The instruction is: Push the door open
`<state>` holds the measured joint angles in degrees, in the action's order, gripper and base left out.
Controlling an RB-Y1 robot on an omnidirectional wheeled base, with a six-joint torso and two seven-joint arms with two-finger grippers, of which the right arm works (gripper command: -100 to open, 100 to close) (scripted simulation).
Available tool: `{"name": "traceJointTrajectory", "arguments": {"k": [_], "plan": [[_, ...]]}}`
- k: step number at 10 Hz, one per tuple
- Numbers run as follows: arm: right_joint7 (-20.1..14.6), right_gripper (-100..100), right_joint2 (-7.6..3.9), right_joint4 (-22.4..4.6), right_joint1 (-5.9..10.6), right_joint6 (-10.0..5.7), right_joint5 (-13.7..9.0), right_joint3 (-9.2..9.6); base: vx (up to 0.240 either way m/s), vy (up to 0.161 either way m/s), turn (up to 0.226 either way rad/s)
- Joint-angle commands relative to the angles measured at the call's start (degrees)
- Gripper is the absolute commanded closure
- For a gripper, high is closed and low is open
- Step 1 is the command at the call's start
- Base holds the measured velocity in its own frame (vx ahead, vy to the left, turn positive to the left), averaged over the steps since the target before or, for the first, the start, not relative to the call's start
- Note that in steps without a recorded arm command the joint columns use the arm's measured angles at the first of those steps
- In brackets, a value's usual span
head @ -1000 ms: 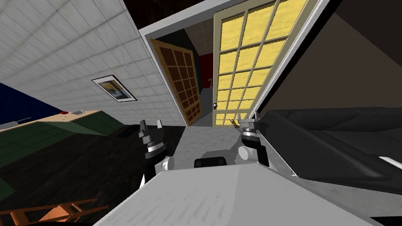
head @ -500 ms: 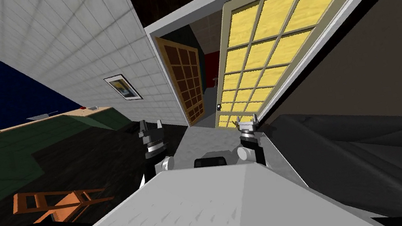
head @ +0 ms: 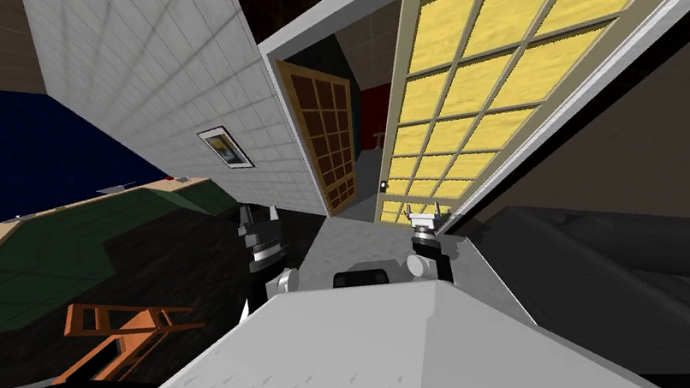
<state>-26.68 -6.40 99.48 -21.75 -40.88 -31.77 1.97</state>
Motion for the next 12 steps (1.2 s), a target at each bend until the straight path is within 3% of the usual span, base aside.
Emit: {"name": "traceJointTrajectory", "arguments": {"k": [1,12], "plan": [[-1.7,-100,-0.2,-2.3,0.52,-1.07,-1.6,0.3,0.098,-0.045,0.147],[-12.6,-100,-1.74,-16.5,2.79,-7.14,-12.0,2.16,0.095,-0.034,0.146]]}}
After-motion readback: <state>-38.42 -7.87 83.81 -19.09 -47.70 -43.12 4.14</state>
